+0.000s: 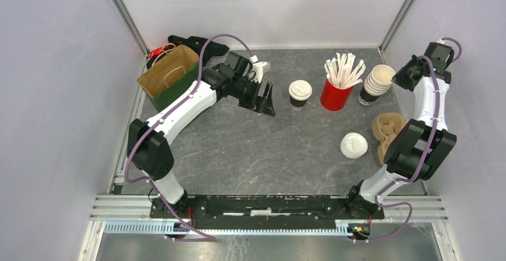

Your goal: Pack the takeout coffee

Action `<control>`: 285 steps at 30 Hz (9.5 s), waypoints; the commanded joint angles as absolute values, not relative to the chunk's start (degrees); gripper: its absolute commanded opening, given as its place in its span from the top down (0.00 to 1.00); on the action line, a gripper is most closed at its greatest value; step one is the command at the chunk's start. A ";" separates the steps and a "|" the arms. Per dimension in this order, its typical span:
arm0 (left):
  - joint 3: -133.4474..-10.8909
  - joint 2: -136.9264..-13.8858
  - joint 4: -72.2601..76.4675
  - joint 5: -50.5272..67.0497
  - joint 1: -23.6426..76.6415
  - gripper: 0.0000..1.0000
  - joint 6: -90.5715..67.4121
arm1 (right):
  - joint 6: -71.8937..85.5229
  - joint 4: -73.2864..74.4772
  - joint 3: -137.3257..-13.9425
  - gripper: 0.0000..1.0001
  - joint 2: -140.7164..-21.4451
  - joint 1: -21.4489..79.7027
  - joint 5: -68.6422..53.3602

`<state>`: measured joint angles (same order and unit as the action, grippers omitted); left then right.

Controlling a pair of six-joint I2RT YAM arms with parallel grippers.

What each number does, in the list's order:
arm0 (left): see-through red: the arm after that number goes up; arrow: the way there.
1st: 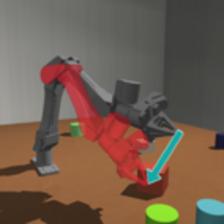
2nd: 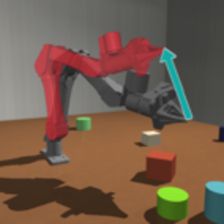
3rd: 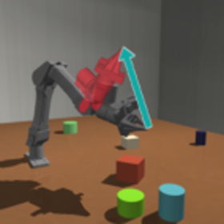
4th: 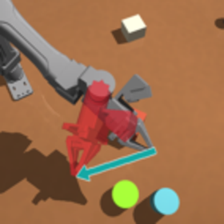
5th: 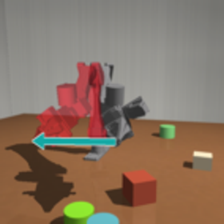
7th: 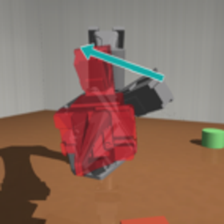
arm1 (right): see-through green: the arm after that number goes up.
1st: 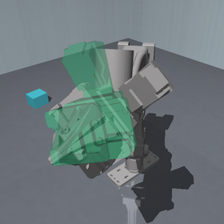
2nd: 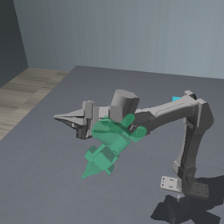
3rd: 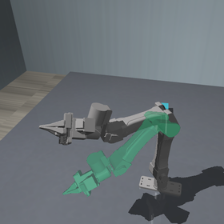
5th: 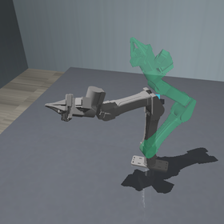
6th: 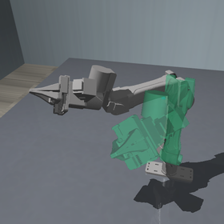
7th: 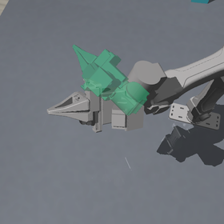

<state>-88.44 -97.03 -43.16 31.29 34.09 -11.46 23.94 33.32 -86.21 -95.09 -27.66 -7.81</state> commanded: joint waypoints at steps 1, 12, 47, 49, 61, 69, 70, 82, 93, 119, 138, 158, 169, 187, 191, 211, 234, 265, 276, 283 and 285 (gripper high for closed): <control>-89.40 -96.59 -42.24 33.37 33.85 0.09 -10.09 | 23.22 34.47 -87.63 1.00 -96.92 -27.81 -11.49; -90.45 -97.09 -42.53 33.09 33.79 0.09 -9.82 | 21.57 36.57 -88.97 0.74 -96.58 -26.72 -9.49; -91.04 -96.81 -43.50 32.27 33.83 0.08 -9.68 | 19.39 45.89 -103.30 1.00 -99.56 -26.48 -8.25; -91.43 -97.29 -43.52 32.57 33.81 0.08 -9.73 | 19.69 44.07 -99.62 1.00 -98.25 -26.46 -8.89; -91.76 -97.48 -44.60 33.21 33.84 0.08 -10.01 | 19.70 44.17 -102.78 1.00 -97.56 -25.24 -8.48; -94.11 -99.62 -44.83 33.62 33.82 0.08 -9.84 | 18.56 38.23 -93.55 1.00 -94.46 -25.00 -6.24; -94.13 -99.78 -44.82 33.61 33.82 0.08 -9.79 | 19.30 37.20 -91.13 1.00 -94.40 -25.94 -8.04; -94.48 -100.35 -44.86 33.49 33.80 0.08 -9.58 | 17.16 42.74 -95.10 0.80 -99.19 -26.24 -10.95; -94.41 -100.50 -44.89 33.84 33.81 0.08 -9.85 | 16.29 43.44 -94.45 0.95 -98.44 -26.19 -10.00; -92.07 -99.30 -44.80 34.56 33.87 0.08 -9.39 | 30.45 27.28 -88.33 1.00 -87.61 -32.71 -21.66; -92.74 -101.09 -44.43 35.89 33.88 0.08 -8.92 | 19.46 43.06 -96.60 1.00 -97.71 -30.62 -21.00; -95.75 -102.83 -42.99 37.48 33.87 0.08 -11.75 | 19.11 41.63 -95.13 1.00 -90.38 -30.49 -18.54; -96.58 -102.68 -43.37 36.95 33.88 0.08 -11.82 | 19.57 45.67 -98.86 1.00 -89.28 -30.33 -20.60; -94.02 -98.83 -42.50 28.66 33.62 0.08 -12.67 | 8.23 57.19 -89.02 1.00 -79.34 -22.86 -13.32; -90.85 -96.15 -38.15 27.59 31.91 0.08 -18.35 | 5.74 52.58 -76.50 1.00 -74.03 -8.88 -22.47; -82.79 -87.09 -36.15 28.26 30.32 0.08 -25.44 | 9.17 41.75 -64.43 0.39 -75.37 27.57 -11.96; -85.61 -90.09 -41.50 27.99 30.32 0.08 -16.97 | 18.00 41.83 -86.59 0.02 -83.89 -13.67 9.12; -89.28 -94.90 -45.11 26.46 30.25 0.08 -17.45 | 4.06 21.72 -102.84 0.07 -122.46 -20.46 -22.47; -92.35 -97.79 -47.28 26.23 30.26 0.08 -17.91 | -10.12 26.01 -106.59 0.04 -126.84 -20.14 -16.57; -93.44 -99.55 -48.56 26.36 30.16 0.08 -16.73 | -12.76 24.27 -105.78 0.05 -128.06 -18.59 -14.63; -93.36 -99.81 -48.67 26.55 29.94 0.08 -16.61 | -13.91 24.04 -105.38 0.05 -128.03 -18.05 -13.41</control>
